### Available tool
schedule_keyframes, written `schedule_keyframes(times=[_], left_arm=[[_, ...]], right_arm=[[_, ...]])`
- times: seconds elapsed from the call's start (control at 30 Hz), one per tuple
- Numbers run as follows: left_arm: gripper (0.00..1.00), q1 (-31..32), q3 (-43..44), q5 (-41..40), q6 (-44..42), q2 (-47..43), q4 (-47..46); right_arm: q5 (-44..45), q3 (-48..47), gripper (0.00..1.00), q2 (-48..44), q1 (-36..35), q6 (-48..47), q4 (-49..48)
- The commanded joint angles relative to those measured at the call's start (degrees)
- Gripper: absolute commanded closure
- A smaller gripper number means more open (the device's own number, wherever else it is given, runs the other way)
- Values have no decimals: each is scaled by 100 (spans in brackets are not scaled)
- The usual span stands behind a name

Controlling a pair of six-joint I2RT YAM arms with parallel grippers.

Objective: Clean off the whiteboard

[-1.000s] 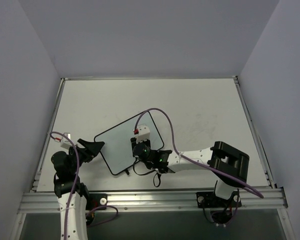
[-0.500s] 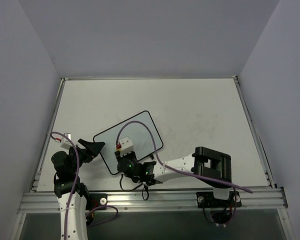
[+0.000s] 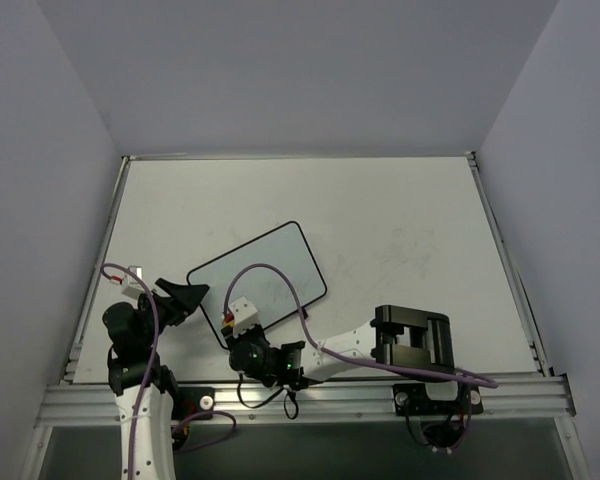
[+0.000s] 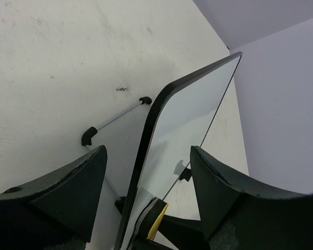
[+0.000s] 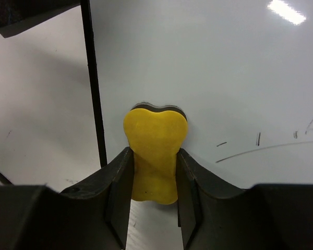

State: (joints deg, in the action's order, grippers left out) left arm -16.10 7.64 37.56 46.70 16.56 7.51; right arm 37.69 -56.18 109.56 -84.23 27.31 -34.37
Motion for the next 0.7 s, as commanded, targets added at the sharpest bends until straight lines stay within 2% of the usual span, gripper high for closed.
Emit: schedule_keyframes(times=[0.0, 0.3, 0.43, 0.53, 0.67], left_arm=[[27, 1, 256, -12, -108, -12, -92], [35, 1, 264, -30, -126, 58, -118], [40, 1, 273, -38, -143, 128, -153], [40, 1, 256, -12, -108, 242, -346], [34, 1, 229, 85, -47, 409, -635]], right_arm=[[361, 301, 100, -224, 328, 125, 273], [344, 644, 100, -523, 706, 363, 238], [335, 512, 100, -488, 706, 310, 290], [291, 328, 100, -453, 706, 205, 317], [239, 161, 100, -400, 706, 90, 343]])
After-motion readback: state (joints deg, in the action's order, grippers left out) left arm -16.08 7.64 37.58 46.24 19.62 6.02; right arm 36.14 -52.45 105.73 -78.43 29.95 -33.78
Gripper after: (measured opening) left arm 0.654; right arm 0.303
